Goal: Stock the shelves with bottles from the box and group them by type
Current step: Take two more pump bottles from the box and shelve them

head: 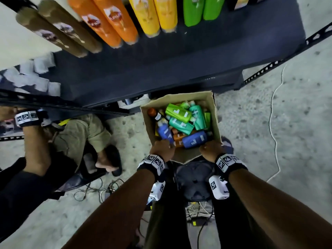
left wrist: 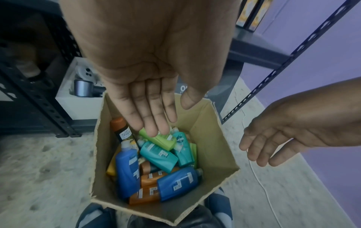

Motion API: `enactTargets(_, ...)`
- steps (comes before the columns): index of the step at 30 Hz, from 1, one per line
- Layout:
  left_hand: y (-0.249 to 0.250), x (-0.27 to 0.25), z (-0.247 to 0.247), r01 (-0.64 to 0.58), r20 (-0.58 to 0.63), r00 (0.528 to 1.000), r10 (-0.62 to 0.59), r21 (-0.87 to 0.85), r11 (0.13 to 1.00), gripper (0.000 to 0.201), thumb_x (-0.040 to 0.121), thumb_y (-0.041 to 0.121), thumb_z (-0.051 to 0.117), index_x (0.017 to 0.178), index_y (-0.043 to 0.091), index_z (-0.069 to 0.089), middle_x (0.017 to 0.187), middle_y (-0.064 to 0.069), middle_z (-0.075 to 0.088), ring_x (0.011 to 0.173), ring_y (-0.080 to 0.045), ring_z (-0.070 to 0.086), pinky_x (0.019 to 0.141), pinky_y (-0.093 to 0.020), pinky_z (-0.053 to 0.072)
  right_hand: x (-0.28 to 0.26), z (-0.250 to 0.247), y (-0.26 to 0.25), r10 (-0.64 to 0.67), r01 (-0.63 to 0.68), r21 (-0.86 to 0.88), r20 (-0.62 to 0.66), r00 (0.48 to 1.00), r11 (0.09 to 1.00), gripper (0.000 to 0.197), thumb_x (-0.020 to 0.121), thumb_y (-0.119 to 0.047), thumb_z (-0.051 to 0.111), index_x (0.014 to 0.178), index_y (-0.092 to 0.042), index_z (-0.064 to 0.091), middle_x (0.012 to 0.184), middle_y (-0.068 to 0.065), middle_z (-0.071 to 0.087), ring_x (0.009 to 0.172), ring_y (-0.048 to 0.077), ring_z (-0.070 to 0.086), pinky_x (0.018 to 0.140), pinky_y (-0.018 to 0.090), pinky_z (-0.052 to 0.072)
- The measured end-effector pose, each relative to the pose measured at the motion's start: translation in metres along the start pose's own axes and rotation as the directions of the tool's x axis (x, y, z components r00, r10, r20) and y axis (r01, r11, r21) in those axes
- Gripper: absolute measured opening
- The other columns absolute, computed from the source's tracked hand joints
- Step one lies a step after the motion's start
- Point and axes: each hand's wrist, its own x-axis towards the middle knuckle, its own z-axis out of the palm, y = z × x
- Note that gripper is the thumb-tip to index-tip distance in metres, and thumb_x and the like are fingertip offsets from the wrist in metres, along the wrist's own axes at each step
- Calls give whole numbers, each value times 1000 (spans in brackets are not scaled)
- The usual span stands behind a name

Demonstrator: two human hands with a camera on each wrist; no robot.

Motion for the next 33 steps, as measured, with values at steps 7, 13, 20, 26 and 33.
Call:
enactTargets(7, -4, 109, 42, -17, -27, 999, 20, 82, 996, 37, 101, 35, 49, 113, 5, 66, 125, -22, 65, 119, -40, 59, 96, -39, 46, 104, 37, 12, 168, -182, 310, 74, 983, 933, 43, 106, -23, 40, 142, -2, 51, 140, 24, 55, 130, 36, 54, 106, 39, 45)
enactTargets(13, 5, 194, 72, -66, -38, 997, 70, 104, 992, 35, 101, 35, 51, 119, 8, 64, 124, -21, 65, 118, -39, 60, 94, -40, 49, 186, 64, 21, 240, -252, 325, 75, 968, 912, 42, 100, -26, 49, 127, 2, 62, 128, 23, 63, 121, 36, 59, 101, 36, 49)
enactTargets(20, 19, 294, 103, -163, -40, 984, 176, 214, 963, 38, 99, 36, 51, 118, 5, 65, 123, -20, 67, 117, -38, 61, 92, -41, 50, 272, 78, 46, 300, -299, 297, 41, 953, 907, 48, 105, -29, 42, 136, 5, 55, 141, 25, 54, 131, 37, 50, 106, 37, 39)
enactTargets(26, 23, 355, 120, -192, -117, 960, 253, 380, 905, 53, 96, 36, 54, 143, 11, 46, 154, -18, 36, 142, -36, 36, 108, -48, 41, 319, 103, 71, 406, -422, 392, 126, 905, 817, 56, 103, -32, 46, 152, -6, 37, 157, 18, 38, 142, 30, 40, 113, 31, 31)
enactTargets(33, 13, 391, 131, -286, -170, 904, 392, 440, 851, 69, 76, 14, 68, 140, 20, 43, 149, -10, 38, 140, -32, 37, 105, -46, 36, 360, 124, 90, 441, -496, 450, 229, 868, 743, 41, 108, -28, 37, 141, -6, 45, 152, 24, 39, 137, 33, 42, 104, 30, 32)
